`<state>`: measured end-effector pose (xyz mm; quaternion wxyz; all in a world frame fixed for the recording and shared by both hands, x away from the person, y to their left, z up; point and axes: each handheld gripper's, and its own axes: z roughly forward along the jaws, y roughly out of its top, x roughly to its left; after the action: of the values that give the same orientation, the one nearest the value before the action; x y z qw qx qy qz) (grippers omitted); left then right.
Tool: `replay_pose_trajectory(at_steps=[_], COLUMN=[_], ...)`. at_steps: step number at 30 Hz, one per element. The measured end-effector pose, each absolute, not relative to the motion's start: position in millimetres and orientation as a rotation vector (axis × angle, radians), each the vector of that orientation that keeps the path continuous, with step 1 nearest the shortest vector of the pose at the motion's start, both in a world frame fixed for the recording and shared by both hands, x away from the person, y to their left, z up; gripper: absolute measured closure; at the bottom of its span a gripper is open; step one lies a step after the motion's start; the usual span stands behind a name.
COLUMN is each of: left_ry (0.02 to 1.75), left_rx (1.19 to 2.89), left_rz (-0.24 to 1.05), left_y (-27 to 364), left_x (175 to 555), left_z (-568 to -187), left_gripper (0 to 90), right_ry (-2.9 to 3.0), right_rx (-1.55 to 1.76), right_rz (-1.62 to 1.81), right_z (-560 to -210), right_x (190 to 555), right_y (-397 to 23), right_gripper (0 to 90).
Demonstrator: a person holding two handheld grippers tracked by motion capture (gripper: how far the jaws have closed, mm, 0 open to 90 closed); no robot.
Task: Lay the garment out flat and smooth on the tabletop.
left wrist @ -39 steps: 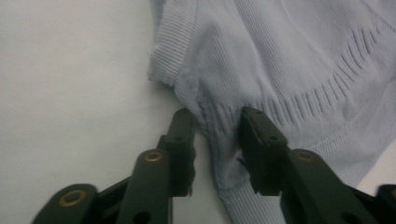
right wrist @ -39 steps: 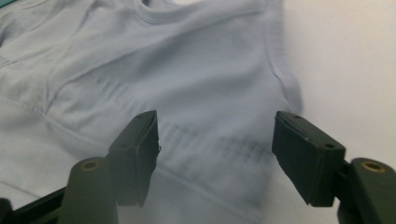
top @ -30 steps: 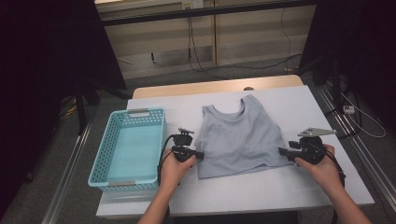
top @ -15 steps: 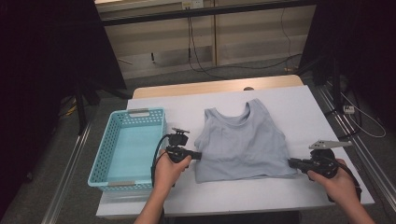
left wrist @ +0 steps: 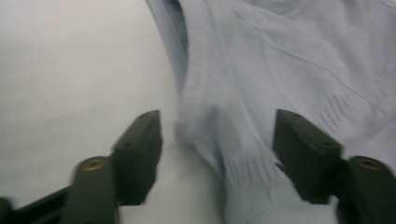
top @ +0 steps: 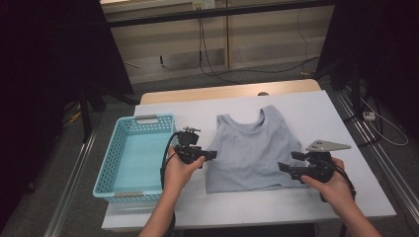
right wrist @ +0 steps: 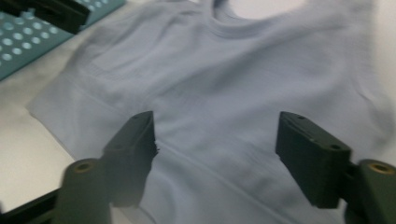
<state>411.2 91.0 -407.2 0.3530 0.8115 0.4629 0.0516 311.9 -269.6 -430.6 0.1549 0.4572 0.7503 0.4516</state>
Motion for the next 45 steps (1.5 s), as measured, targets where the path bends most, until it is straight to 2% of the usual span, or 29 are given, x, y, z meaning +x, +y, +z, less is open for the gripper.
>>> replay_pose_trajectory(at_steps=[4,13,30,37,38,45], left_ry=[1.168,1.122,1.120,1.133,1.134,1.156], left_rx=[2.089,2.141,2.135,2.127,2.127,2.114], left_rz=[0.155,0.219,0.228,0.236,0.238,0.250], left_y=[89,86,94,97,97,103], left_x=[418,427,436,438,437,436], left_z=[-405,-408,-404,-400,-399,-398], left_gripper=[15.9,13.1,11.7,11.7,11.7,11.9], right_ry=[2.183,2.277,2.369,2.413,2.423,2.505], right_rx=[1.244,1.143,0.977,0.896,0.876,0.790], right_rz=[1.293,1.322,1.358,1.389,1.398,1.382], right_z=[-432,-438,-442,-443,-443,-448], right_x=[319,328,328,325,325,324], right_y=[-245,-201,-156,-131,-128,-107], right_gripper=[23.9,17.4,13.9,22.6,26.4,33.5])
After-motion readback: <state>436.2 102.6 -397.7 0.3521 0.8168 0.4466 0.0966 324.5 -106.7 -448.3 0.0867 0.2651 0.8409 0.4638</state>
